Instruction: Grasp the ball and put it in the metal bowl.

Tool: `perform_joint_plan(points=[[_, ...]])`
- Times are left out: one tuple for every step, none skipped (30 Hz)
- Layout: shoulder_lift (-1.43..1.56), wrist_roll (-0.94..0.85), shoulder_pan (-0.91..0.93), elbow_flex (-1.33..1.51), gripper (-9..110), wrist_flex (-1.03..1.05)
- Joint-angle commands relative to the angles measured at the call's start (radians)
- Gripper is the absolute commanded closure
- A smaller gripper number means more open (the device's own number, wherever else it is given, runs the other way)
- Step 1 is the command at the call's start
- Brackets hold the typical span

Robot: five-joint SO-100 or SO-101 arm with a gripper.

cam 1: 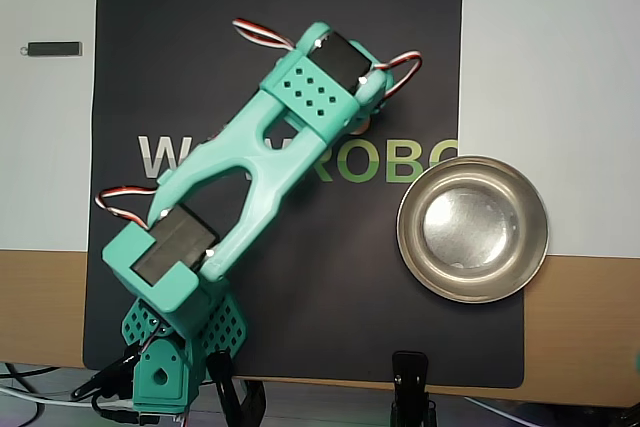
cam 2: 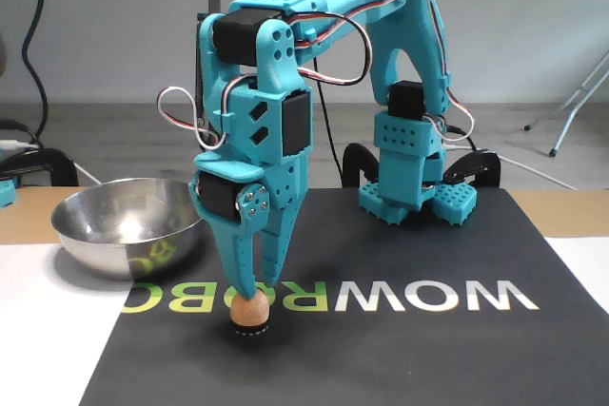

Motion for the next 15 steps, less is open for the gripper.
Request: perform_joint_plan(points=[[0.063, 0.006, 0.000, -0.034, 75, -0.006], [0.063, 0.006, 0.000, -0.034, 75, -0.006], [0.063, 0.006, 0.000, -0.034, 75, -0.006], [0.063, 0.006, 0.000, -0.034, 75, -0.006], [0.063, 0.006, 0.000, -0.034, 73, -0.006], [0.063, 0.006, 0.000, -0.034, 69, -0.006], [0.063, 0.006, 0.000, -0.034, 64, -0.006], [0.063, 0.006, 0.000, -0.034, 62, -0.006], [0.063, 0.006, 0.000, -0.034, 60, -0.005], [0.063, 0.006, 0.000, -0.034, 60, -0.005], [0.063, 0.006, 0.000, -0.034, 60, -0.005], [0.063, 0.006, 0.000, -0.034, 60, -0.005], [0.061, 0.006, 0.000, -0.034, 60, -0.005], [0.060, 0.006, 0.000, -0.034, 60, -0.005], [0.058, 0.006, 0.002, -0.034, 60, -0.005]])
